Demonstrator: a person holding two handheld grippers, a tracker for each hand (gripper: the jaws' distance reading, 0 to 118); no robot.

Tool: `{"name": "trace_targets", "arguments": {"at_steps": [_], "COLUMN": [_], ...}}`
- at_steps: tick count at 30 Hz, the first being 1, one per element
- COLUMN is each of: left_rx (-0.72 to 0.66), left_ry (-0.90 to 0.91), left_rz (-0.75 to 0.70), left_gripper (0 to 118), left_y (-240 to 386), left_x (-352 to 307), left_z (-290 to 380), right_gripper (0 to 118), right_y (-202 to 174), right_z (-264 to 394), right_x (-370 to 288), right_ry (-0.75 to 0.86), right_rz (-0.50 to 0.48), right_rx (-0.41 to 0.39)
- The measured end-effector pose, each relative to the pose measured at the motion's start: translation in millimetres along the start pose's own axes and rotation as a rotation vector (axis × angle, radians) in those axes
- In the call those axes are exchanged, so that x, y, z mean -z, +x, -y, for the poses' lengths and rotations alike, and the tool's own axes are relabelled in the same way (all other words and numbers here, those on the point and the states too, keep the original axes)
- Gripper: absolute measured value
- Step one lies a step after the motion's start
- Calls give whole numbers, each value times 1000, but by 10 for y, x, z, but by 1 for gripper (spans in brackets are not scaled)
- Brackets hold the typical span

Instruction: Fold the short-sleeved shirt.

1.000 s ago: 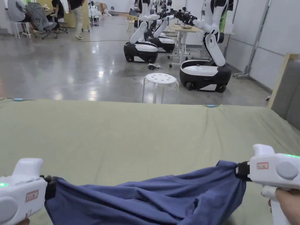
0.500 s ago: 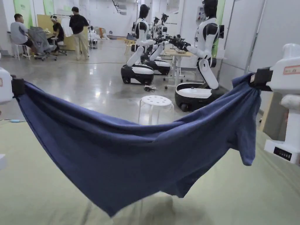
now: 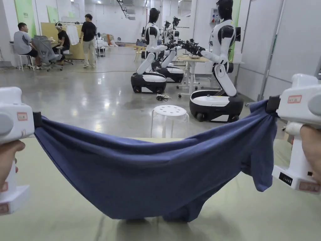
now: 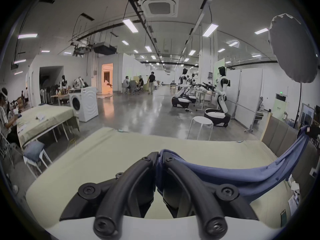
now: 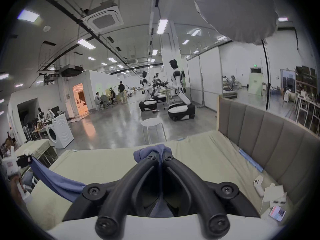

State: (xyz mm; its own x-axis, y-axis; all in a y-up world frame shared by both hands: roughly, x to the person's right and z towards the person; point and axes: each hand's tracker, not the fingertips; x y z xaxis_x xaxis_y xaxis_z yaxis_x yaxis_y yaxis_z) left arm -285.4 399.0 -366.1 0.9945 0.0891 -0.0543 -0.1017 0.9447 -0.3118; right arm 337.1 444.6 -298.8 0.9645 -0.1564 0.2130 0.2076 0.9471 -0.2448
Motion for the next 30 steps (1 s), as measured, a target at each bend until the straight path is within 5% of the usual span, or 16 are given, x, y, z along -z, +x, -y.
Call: {"name": "trace_targets", "arguments": {"at_steps": [6,11,14,20,24,25,26,28,30], "left_rx": [4,68,51,42,26,21,50,115,143], "left_ry": [-17,-82,-180,-540,-634,-615,-560,-398,-266], "left_rz": [64,116,133,127,83,57,9,37,67], "left_gripper": [6,6,6,6,7,12,31,92,99], "left_y": [-19,-228,-390,-723,-769,-772,-775,-643,-437], "left_x": [-509,-1184,-1558,-1868,-1906,-1958,-2025,-2247,-2382], "left_z": [221,646,1184,2599,2992,2944,2891,2564,2229], "right_gripper": [3,3,3,3,3,5,15,56,73], "right_y": [300,538,601,790,968,974,957,824,586], "right_z": [211,708,1327,2868,3390,3339,3237,2875,2491], "right_x": [-536,-1224,-1631,-1827,-1784,-1793,-1841,-2015,-2186], "right_ry": [-19,-72,-129,-408,-488,-478,-443,-296,-133], "right_rz": [-16,-54,-68,-66,-38,-17,9,-2,-43], "right_rx": [26,-107,-224,-321,-272,-282,-297,-300,-288]}}
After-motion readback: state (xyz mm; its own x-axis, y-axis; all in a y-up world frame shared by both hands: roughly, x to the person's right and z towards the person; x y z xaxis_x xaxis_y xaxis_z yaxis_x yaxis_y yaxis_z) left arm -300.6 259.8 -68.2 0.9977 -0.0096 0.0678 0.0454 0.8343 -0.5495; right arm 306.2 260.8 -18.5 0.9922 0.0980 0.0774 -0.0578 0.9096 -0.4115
